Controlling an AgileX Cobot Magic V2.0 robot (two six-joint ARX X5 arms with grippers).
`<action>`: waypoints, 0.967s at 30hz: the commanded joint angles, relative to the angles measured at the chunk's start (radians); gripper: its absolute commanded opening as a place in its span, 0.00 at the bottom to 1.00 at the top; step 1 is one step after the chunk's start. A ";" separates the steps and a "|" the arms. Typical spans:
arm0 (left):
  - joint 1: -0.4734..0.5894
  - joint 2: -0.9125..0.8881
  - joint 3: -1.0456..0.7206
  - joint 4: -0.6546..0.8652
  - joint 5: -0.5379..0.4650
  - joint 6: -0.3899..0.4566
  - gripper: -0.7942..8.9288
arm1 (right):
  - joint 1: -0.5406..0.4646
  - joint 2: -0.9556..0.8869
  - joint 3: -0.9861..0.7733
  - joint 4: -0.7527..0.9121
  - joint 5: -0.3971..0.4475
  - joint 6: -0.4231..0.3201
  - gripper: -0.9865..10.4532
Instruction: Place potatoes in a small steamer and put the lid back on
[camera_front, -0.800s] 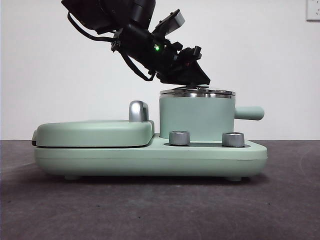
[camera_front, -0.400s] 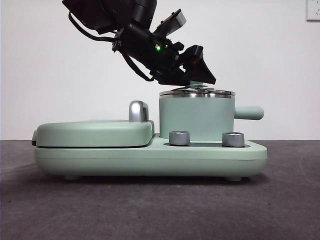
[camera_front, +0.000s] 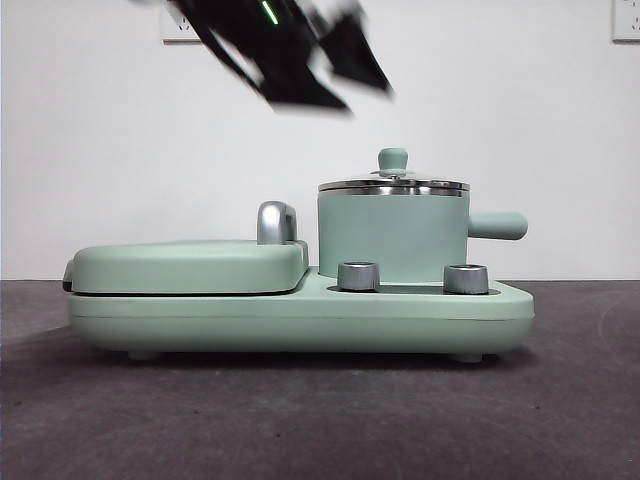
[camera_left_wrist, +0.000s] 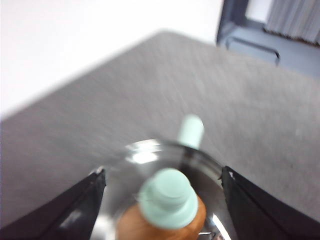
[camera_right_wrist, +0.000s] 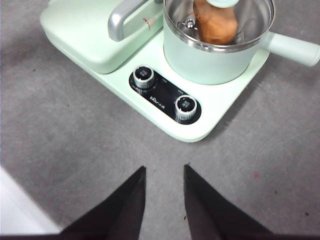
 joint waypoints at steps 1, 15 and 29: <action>0.043 -0.104 0.022 -0.141 0.008 -0.011 0.47 | 0.006 0.007 0.010 0.025 0.003 0.010 0.20; 0.233 -0.570 0.021 -0.822 0.068 0.023 0.47 | 0.006 0.008 0.010 0.053 -0.004 0.010 0.28; 0.303 -0.925 -0.201 -1.071 0.042 0.046 0.46 | 0.006 0.006 0.010 0.051 -0.009 0.011 0.28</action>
